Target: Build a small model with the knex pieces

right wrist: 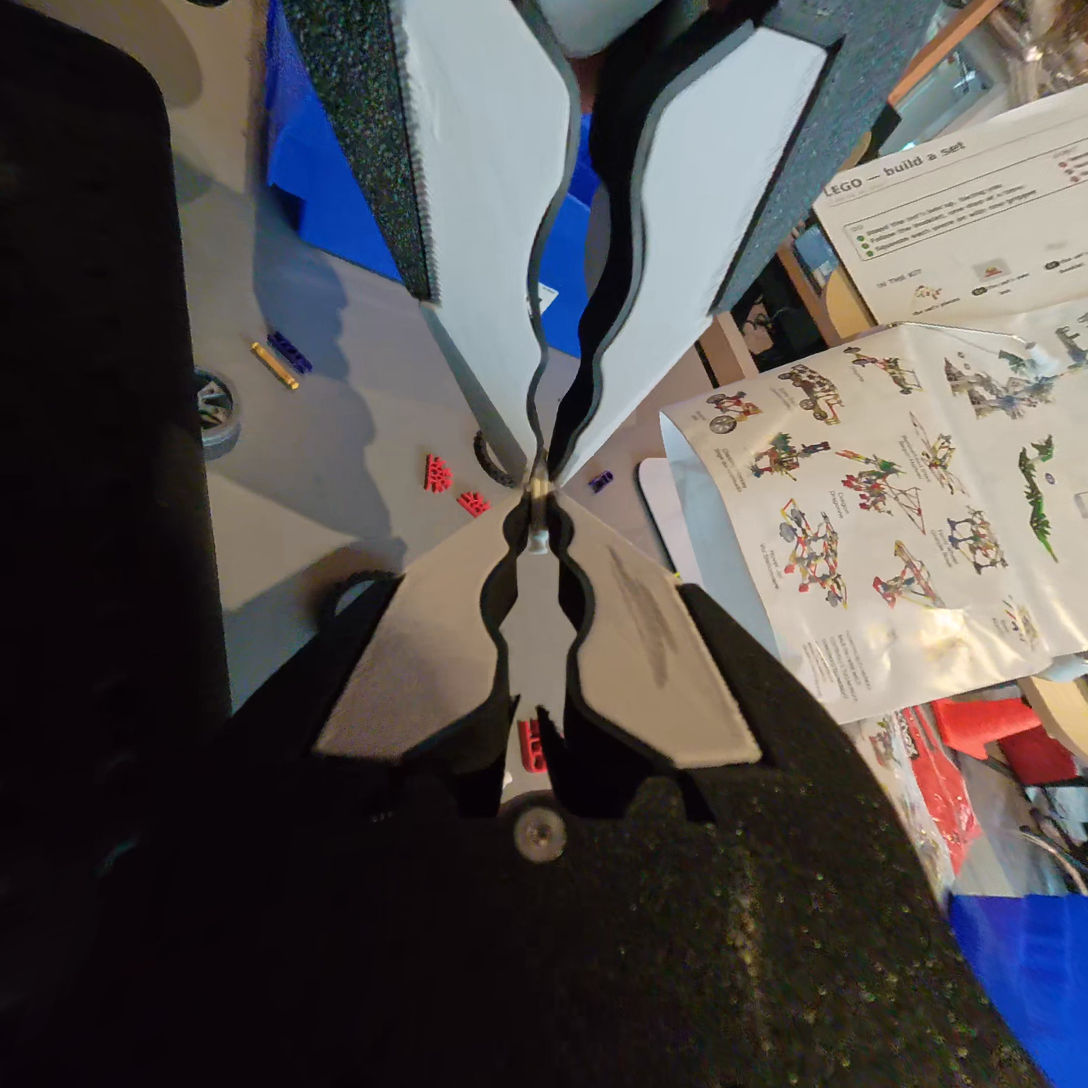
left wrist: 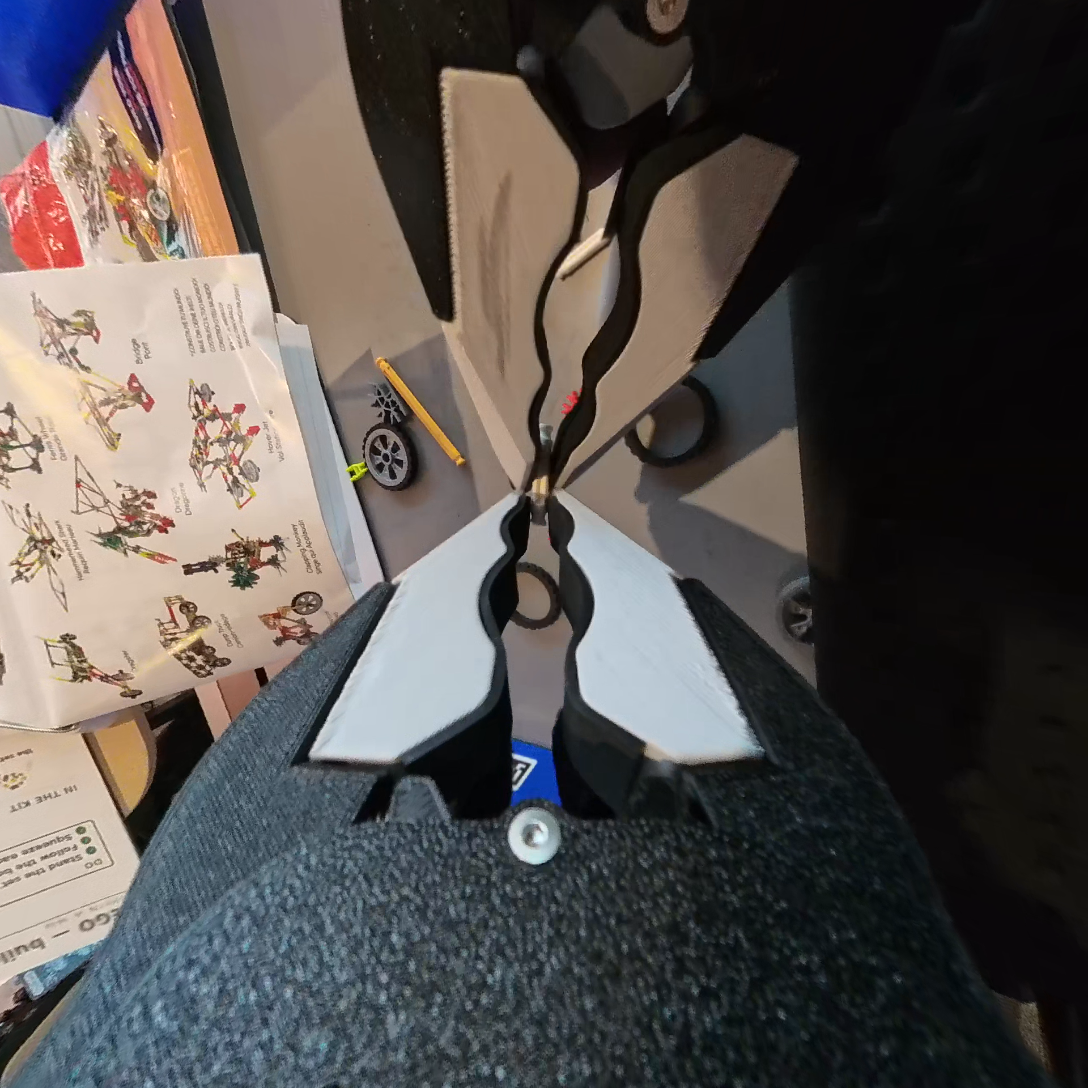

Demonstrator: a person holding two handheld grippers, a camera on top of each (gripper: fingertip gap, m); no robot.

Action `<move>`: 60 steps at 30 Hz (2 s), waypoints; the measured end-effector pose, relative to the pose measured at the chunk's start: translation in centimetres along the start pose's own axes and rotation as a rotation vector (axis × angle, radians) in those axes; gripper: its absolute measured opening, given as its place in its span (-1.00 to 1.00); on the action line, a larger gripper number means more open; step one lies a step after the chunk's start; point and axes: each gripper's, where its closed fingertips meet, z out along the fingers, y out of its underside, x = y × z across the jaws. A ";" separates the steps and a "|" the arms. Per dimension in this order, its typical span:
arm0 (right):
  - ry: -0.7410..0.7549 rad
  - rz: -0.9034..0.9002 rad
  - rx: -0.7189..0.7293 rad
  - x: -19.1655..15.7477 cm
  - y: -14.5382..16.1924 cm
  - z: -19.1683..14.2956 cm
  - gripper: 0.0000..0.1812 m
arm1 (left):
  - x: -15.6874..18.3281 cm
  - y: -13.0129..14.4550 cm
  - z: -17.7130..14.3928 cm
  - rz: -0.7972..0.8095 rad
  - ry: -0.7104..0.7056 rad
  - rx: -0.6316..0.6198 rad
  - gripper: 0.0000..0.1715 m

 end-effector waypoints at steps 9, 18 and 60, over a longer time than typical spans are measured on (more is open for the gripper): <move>-0.050 0.086 0.017 -0.3 0.5 -1.3 -0.96 | 0.0 -1.3 -0.3 -0.045 0.014 0.086 -0.84; -0.047 0.211 -0.154 0.4 8.1 -4.3 -0.95 | -4.4 7.2 -6.2 -0.182 -0.153 -0.052 -0.73; -0.341 0.260 -0.254 -4.3 12.8 -8.0 -0.88 | -2.0 31.4 -5.1 -0.550 -0.062 -0.471 -0.66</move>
